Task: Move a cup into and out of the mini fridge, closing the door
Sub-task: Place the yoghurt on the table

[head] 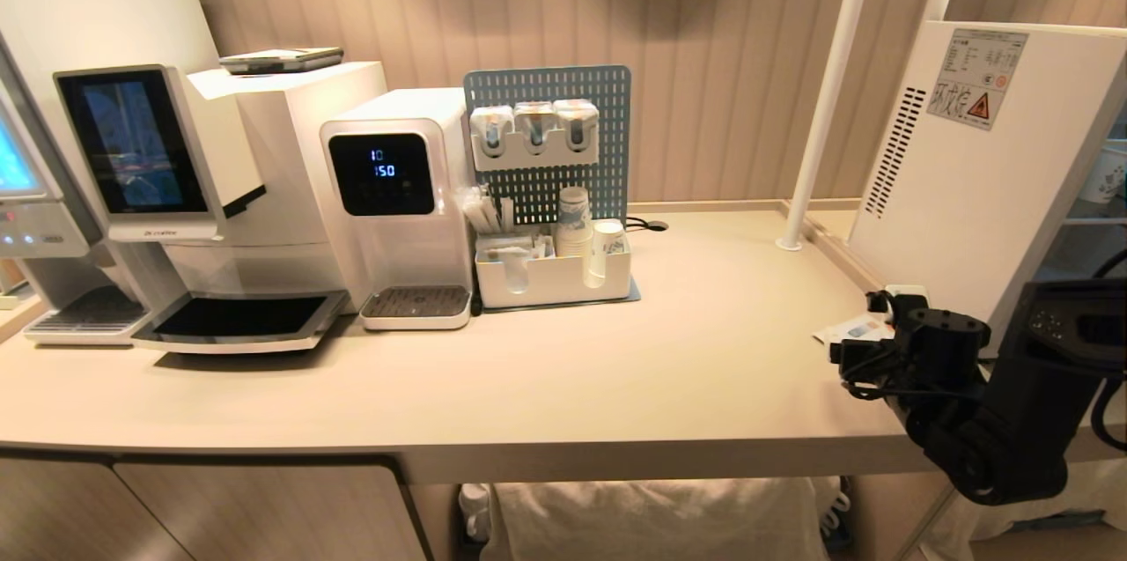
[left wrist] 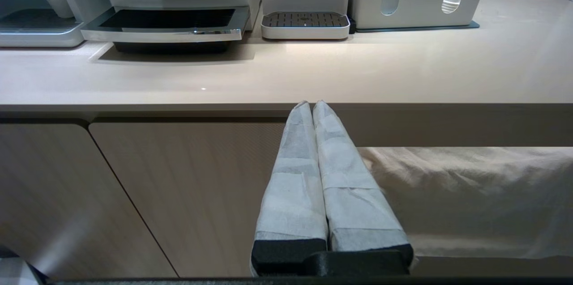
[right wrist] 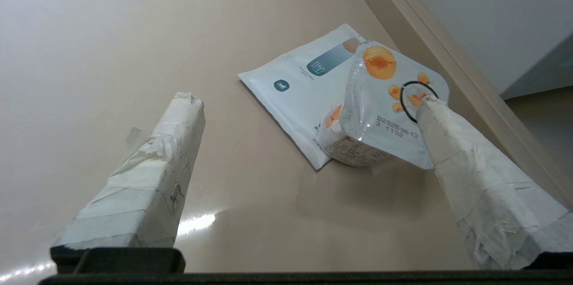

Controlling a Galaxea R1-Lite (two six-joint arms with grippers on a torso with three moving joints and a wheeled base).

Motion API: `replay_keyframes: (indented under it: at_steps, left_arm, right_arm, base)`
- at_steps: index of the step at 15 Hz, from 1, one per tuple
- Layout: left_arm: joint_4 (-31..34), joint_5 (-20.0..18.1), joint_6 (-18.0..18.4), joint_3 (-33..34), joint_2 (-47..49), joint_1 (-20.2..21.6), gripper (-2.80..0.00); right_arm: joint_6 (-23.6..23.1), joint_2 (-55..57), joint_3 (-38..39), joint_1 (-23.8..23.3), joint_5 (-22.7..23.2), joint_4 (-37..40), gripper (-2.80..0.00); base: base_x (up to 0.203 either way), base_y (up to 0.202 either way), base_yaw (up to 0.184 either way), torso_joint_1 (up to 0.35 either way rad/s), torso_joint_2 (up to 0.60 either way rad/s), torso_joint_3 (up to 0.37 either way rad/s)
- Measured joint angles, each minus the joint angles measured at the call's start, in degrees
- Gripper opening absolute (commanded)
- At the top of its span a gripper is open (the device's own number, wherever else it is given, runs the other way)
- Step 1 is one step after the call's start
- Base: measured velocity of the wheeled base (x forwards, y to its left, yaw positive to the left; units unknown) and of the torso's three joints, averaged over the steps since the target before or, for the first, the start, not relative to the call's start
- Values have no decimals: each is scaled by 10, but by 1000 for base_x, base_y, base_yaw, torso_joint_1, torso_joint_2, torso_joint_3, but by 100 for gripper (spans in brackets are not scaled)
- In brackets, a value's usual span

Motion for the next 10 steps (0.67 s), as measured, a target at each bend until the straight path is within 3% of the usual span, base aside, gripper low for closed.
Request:
replay_keyframes:
  at_steps: [3,6,10]
  left_arm:
    - [0,0,0,0,0,0,-280]
    - [0,0,0,0,0,0,-280]
    - [0,0,0,0,0,0,-280]
  right_arm:
    - [12,-86,79,25,9,0,-280]
    - [22,-222,172,83,-2,11,-280]
    - [22,-453,224,157,-113,124,-280]
  base:
    - [0,0,0,0,0,0]
    - [0,0,0,0,0,0]
    - [0,0,0,0,0,0]
